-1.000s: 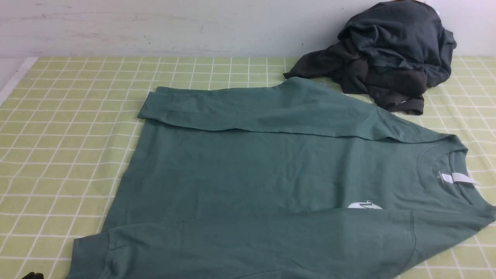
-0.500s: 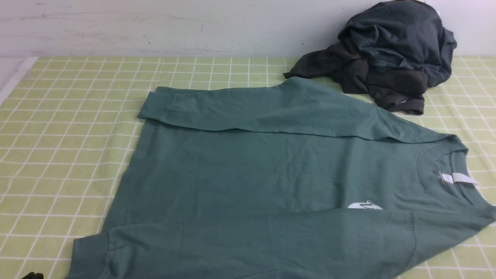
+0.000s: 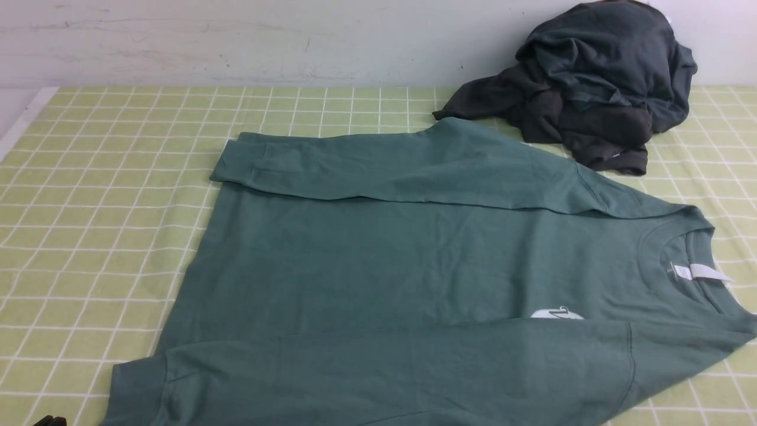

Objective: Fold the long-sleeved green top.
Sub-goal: Use the left arm to clamp the cuff closest to it

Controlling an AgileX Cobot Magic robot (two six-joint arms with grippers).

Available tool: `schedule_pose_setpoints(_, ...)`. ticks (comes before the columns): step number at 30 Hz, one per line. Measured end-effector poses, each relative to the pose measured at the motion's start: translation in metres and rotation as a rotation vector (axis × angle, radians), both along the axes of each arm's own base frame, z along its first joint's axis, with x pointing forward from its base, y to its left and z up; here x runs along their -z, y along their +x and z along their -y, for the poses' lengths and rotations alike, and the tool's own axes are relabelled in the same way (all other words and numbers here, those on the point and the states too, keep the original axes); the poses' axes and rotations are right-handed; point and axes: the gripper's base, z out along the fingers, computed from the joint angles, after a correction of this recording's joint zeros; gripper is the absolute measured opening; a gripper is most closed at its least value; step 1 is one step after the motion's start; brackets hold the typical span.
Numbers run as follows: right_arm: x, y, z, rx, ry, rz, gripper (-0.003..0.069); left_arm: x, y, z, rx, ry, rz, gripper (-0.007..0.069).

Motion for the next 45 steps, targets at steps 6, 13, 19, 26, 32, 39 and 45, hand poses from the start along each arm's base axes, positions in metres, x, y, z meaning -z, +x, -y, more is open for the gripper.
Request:
schedule_pose_setpoints(6, 0.0, 0.0, 0.0, 0.0, 0.0, 0.0, -0.0013, 0.0, 0.0, 0.0, 0.0, 0.0, 0.0, -0.0001)
schedule_pose_setpoints(13, 0.0, 0.0, 0.0, 0.0, 0.001, 0.003, -0.0014, 0.0, 0.0, 0.0, 0.0, 0.0, 0.001, -0.0001)
schedule_pose_setpoints(19, -0.018, 0.002, 0.001, 0.017, 0.039, 0.217, -0.0014, -0.017, 0.004, 0.0, 0.001, -0.022, 0.209, -0.0001)
schedule_pose_setpoints(26, -0.064, -0.011, 0.007, 0.06, 0.084, 0.751, -0.0014, -0.064, -0.005, 0.0, 0.002, -0.101, 0.729, -0.0001)
schedule_pose_setpoints(32, -0.089, -0.034, 0.011, 0.071, 0.168, 1.124, -0.0014, -0.097, -0.031, -0.004, 0.026, -0.239, 1.183, -0.0001)
schedule_pose_setpoints(39, -0.11, -0.043, 0.013, 0.064, 0.227, 1.196, -0.0014, -0.132, -0.041, -0.005, 0.095, -0.437, 1.169, -0.0001)
schedule_pose_setpoints(45, -0.206, -0.044, 0.008, 0.067, 0.078, 1.038, -0.0011, -0.197, 0.001, 0.0, 0.01, -0.299, 0.608, -0.0001)
